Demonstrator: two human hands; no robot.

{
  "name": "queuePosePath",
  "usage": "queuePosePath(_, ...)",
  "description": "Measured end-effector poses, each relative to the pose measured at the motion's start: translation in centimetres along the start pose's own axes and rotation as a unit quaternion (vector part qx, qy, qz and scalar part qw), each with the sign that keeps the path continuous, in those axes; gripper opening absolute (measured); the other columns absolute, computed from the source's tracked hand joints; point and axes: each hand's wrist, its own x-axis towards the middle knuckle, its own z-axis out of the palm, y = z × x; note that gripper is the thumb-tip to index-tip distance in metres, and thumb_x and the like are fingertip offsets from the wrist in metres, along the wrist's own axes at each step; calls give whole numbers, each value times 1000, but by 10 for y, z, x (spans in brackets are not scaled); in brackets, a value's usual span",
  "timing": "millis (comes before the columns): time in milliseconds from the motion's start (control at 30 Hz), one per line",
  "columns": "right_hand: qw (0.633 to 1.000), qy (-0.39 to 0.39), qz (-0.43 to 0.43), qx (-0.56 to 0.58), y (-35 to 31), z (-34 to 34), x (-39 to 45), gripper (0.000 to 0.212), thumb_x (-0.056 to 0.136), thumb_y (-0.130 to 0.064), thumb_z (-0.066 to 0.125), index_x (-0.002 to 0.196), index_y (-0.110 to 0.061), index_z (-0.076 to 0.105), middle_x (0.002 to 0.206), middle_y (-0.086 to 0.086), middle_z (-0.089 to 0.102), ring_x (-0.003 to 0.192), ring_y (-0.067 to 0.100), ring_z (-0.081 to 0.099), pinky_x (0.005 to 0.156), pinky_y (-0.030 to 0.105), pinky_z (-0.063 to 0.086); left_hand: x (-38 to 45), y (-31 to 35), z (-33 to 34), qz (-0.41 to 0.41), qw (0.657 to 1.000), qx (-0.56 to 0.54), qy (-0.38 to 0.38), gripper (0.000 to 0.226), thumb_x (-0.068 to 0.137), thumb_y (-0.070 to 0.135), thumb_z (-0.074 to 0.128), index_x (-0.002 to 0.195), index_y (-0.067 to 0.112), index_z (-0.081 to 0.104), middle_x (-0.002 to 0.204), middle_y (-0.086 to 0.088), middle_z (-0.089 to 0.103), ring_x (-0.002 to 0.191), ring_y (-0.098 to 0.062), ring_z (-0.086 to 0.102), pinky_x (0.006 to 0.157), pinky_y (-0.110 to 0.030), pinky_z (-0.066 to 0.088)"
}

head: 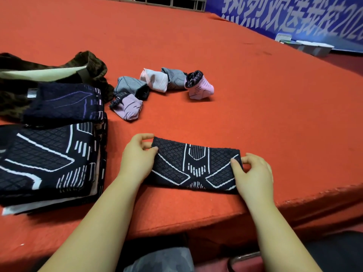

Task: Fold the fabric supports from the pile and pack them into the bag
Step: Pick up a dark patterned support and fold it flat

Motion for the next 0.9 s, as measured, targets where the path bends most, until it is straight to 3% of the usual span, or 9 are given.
queuePosePath(100,999,22,8,29,-1,4,7,18,87,-29,64,85,-12,66,121,9,61,120,29,47,105,40,31,6,4,6,36,998,-45,-2,31,88,0,57,103,27,57,97,1,67,88,-15,64,84,-30,50)
queuePosePath(267,999,10,30,19,0,15,18,22,87,-32,62,91,-11,67,121,9,61,119,30,46,104,40,32,19,-3,16,67,994,59,-58,39,91,2,52,124,22,56,118,5,58,113,-11,54,93,-17,35)
queuePosePath(467,998,-8,59,0,-3,17,27,20,87,-39,61,79,-21,58,104,3,61,109,29,47,97,38,34,26,-10,21,60,990,126,-22,45,90,5,51,129,27,55,126,1,60,115,-17,55,94,-22,36)
queuePosePath(600,996,-38,56,63,1,22,34,31,81,-48,58,91,-19,66,100,1,68,103,29,57,94,46,42,34,-14,21,71,975,209,-26,43,90,15,53,129,34,54,127,2,61,123,-20,51,108,-37,31)
queuePosePath(700,995,-63,57,53,2,25,38,42,76,-54,52,98,-22,68,105,-1,69,105,28,58,94,46,43,38,-12,23,70,975,210,-32,46,90,17,53,133,33,50,131,2,58,125,-21,49,110,-38,30)
queuePosePath(800,997,-58,41,30,3,26,40,23,84,-40,61,95,-20,66,100,1,68,103,29,57,95,45,42,38,-8,26,59,959,278,1,50,89,26,56,138,27,45,137,-3,50,129,-26,40,107,-38,27)
queuePosePath(900,993,-43,19,110,0,22,36,11,88,-28,62,89,-17,61,87,-1,66,91,25,60,82,37,46,38,-1,24,3,938,346,7,46,89,44,55,131,26,53,134,-8,49,126,-32,39,103,-39,29)
